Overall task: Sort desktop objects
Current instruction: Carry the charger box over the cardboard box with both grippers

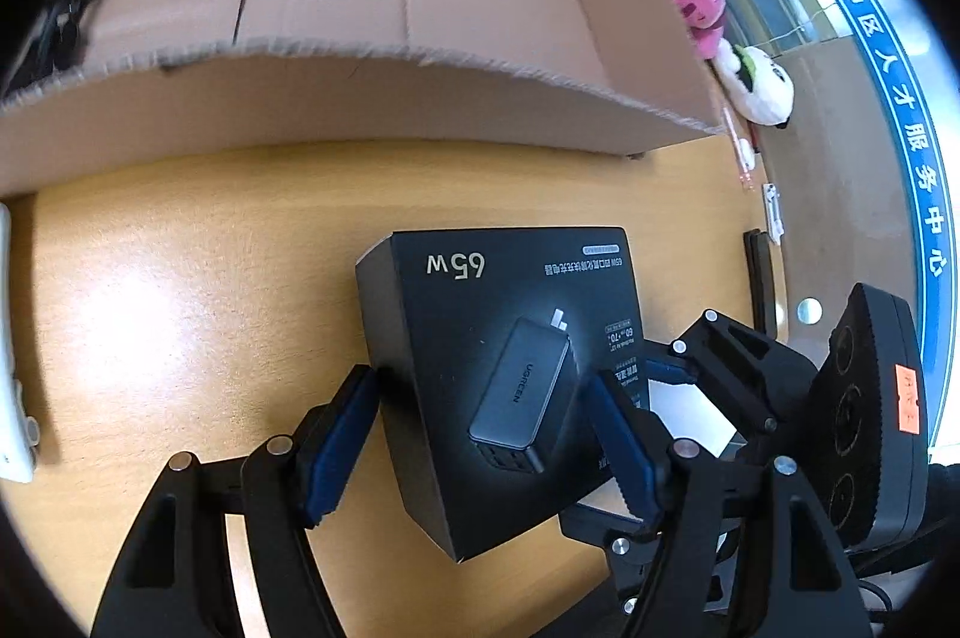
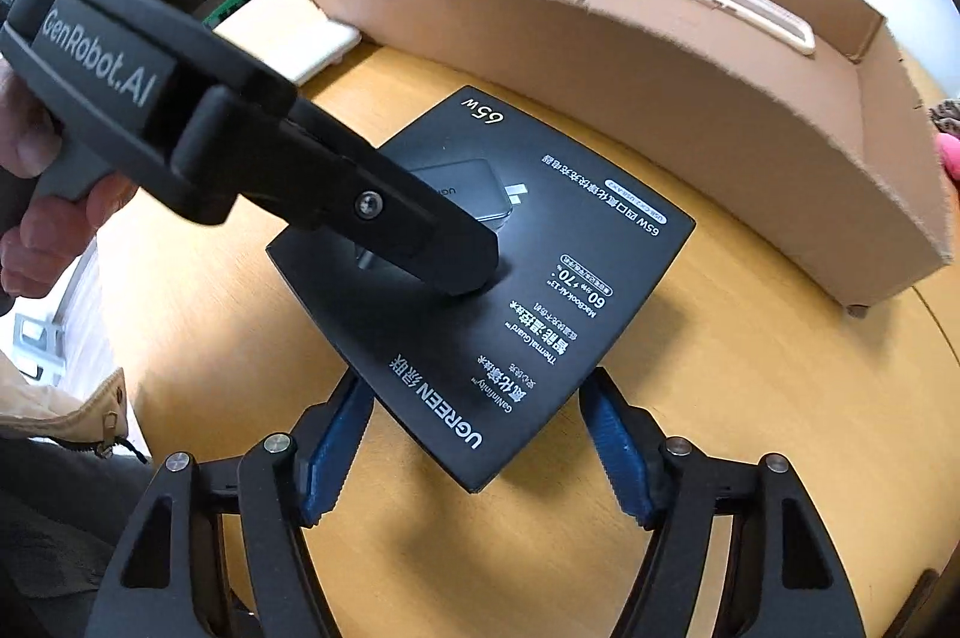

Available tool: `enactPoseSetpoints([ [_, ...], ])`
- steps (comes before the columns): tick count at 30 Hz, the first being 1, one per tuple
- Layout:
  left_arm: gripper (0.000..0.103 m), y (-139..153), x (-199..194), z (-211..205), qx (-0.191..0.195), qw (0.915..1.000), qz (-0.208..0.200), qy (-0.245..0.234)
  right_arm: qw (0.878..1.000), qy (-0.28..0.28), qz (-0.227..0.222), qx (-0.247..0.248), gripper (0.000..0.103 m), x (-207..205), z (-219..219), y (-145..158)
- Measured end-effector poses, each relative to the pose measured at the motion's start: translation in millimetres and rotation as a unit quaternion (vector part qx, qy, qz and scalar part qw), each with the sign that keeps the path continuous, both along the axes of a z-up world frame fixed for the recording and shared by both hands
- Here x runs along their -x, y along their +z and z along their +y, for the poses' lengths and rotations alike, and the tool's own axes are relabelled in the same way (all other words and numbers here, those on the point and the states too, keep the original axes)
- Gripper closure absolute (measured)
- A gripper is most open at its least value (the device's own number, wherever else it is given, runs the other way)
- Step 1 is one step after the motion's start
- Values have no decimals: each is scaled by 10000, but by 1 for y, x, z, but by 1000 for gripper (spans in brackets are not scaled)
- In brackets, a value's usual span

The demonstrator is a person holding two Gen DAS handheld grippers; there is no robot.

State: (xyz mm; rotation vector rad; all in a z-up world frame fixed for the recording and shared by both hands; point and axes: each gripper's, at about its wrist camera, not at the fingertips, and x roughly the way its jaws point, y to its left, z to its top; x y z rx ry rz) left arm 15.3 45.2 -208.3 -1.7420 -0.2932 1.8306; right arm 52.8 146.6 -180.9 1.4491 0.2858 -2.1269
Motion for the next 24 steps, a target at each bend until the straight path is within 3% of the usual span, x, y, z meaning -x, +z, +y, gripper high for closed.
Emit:
enactPoseSetpoints([
  [8,32,43,-1,-4,4,9992,394,-46,9995,-117,229,-167,27,29,-12,45],
  [12,32,68,2,-9,-75,9980,624,-33,9990,-231,378,-73,27,5,-6,80],
  [24,32,118,15,-17,-205,9923,1222,56,9950,-325,945,-1,27,31,-13,128],
])
